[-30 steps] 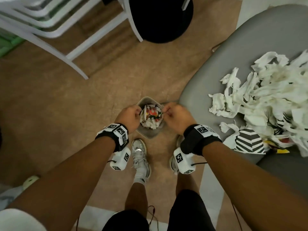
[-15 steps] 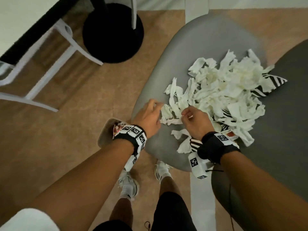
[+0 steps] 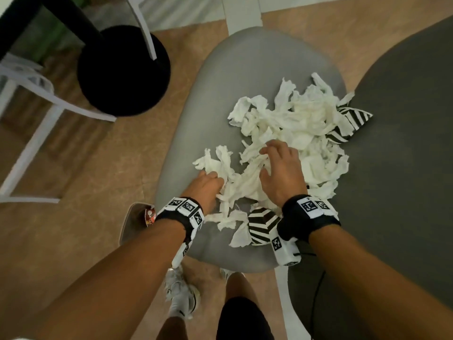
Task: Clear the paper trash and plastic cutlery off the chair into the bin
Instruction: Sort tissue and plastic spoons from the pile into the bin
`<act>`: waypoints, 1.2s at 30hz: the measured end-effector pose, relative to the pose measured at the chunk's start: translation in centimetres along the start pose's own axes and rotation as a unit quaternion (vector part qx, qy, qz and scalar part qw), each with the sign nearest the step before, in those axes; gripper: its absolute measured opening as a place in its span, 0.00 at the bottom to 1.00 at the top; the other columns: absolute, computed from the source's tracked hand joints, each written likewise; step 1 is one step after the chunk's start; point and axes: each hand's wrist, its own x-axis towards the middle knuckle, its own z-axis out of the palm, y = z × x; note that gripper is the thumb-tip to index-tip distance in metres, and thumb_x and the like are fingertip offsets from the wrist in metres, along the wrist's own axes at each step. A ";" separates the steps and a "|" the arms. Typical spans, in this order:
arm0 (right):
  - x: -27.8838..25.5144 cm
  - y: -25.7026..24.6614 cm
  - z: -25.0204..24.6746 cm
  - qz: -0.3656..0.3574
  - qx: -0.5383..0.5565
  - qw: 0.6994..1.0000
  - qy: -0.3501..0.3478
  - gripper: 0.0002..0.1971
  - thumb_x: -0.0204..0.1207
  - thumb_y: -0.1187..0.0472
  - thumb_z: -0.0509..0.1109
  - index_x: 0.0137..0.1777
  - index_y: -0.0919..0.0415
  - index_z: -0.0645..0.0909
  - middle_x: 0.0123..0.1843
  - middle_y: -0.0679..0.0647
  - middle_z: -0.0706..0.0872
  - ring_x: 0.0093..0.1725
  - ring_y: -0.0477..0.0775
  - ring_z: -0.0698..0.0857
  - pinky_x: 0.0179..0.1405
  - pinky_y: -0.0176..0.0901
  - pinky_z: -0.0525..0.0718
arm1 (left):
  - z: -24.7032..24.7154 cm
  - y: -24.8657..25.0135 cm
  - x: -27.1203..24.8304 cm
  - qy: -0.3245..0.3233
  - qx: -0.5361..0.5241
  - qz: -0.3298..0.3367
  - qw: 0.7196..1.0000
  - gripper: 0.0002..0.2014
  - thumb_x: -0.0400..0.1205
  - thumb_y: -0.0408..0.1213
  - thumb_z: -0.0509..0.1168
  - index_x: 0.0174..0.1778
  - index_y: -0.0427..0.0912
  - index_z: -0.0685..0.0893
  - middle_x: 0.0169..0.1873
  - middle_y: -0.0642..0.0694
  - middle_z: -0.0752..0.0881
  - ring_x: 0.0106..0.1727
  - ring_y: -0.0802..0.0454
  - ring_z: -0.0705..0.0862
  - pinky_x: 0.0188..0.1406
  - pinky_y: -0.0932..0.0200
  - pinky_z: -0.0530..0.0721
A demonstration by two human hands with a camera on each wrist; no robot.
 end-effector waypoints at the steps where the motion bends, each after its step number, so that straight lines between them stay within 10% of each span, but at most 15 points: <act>1: 0.5 0.0 -0.2 -0.004 -0.017 1.000 0.001 0.26 0.71 0.69 0.70 0.71 0.56 0.76 0.80 0.53 0.70 0.72 0.63 0.71 0.71 0.56 0.76 | -0.2 -0.1 0.0 0.008 -0.027 -0.008 1.000 0.11 0.72 0.21 0.60 0.45 0.39 0.79 0.48 0.43 0.80 0.54 0.40 0.77 0.48 0.50 0.79; 6: 2.9 0.2 -0.3 0.006 -0.092 0.994 -0.066 0.39 0.74 0.69 0.66 0.84 0.48 0.60 0.83 0.51 0.68 0.72 0.64 0.72 0.64 0.58 0.77 | -1.2 -0.3 0.1 0.103 -0.160 -0.079 0.978 0.04 0.78 0.29 0.55 0.43 0.38 0.75 0.41 0.42 0.81 0.44 0.40 0.79 0.44 0.48 0.80; 10: 3.7 0.5 0.2 -0.019 -0.200 0.975 -0.098 0.20 0.79 0.63 0.63 0.70 0.53 0.79 0.58 0.56 0.85 0.60 0.65 0.77 0.57 0.56 0.73 | -2.1 -0.3 0.0 0.122 -0.158 -0.118 0.973 0.09 0.79 0.47 0.61 0.43 0.45 0.76 0.41 0.49 0.82 0.41 0.47 0.81 0.39 0.53 0.79; 13: 3.7 0.2 0.3 -0.041 -0.165 0.983 -0.066 0.12 0.81 0.60 0.63 0.60 0.60 0.84 0.54 0.60 0.84 0.56 0.66 0.77 0.53 0.56 0.73 | -1.8 -0.6 0.1 0.114 -0.143 -0.111 0.977 0.03 0.79 0.34 0.61 0.46 0.42 0.74 0.45 0.44 0.81 0.43 0.41 0.82 0.39 0.51 0.79; 18: 3.2 -1.2 0.1 -0.046 -0.044 0.998 -0.023 0.21 0.84 0.46 0.57 0.46 0.63 0.81 0.42 0.60 0.82 0.47 0.64 0.76 0.47 0.57 0.78 | -0.9 -1.1 -0.4 0.142 -0.207 -0.124 0.960 0.25 0.75 0.18 0.57 0.63 0.47 0.75 0.61 0.47 0.71 0.42 0.45 0.80 0.48 0.50 0.81; 21: 3.1 -2.0 0.0 -0.028 0.043 0.997 -0.054 0.19 0.86 0.48 0.53 0.48 0.63 0.76 0.43 0.57 0.77 0.45 0.61 0.76 0.43 0.51 0.74 | -0.9 -1.5 -0.7 0.154 -0.258 -0.109 0.948 0.23 0.72 0.15 0.56 0.49 0.43 0.88 0.52 0.48 0.84 0.49 0.48 0.83 0.52 0.55 0.82; 24: 2.8 -2.9 0.4 0.009 0.119 0.989 -0.088 0.06 0.88 0.57 0.52 0.54 0.57 0.69 0.48 0.54 0.78 0.45 0.59 0.78 0.44 0.49 0.73 | -1.4 -1.5 -1.0 0.175 -0.305 -0.143 0.925 0.13 0.71 0.22 0.59 0.32 0.41 0.87 0.30 0.45 0.87 0.35 0.42 0.85 0.38 0.49 0.86; 29: 2.0 -4.3 0.7 0.001 0.131 0.987 -0.093 0.18 0.83 0.68 0.55 0.71 0.60 0.73 0.54 0.59 0.85 0.53 0.61 0.83 0.54 0.50 0.80 | -1.8 -1.3 -1.9 0.204 -0.347 -0.162 0.901 0.07 0.75 0.43 0.60 0.36 0.45 0.80 0.28 0.46 0.85 0.30 0.45 0.83 0.29 0.55 0.80; 34: 0.8 -6.7 0.0 0.046 0.119 0.989 -0.077 0.19 0.83 0.47 0.58 0.38 0.59 0.78 0.30 0.55 0.82 0.36 0.58 0.81 0.37 0.49 0.77 | -1.2 -2.0 -3.5 0.206 -0.363 -0.154 0.895 0.31 0.76 0.74 0.56 0.37 0.46 0.83 0.29 0.52 0.86 0.36 0.51 0.86 0.38 0.54 0.83; 36: 0.1 -7.7 0.5 0.027 0.106 0.992 -0.065 0.25 0.87 0.44 0.55 0.31 0.58 0.74 0.26 0.53 0.78 0.30 0.54 0.78 0.34 0.47 0.70 | -0.8 -2.5 -4.3 0.208 -0.365 -0.170 0.891 0.35 0.82 0.70 0.49 0.30 0.41 0.78 0.23 0.51 0.80 0.29 0.50 0.79 0.35 0.53 0.78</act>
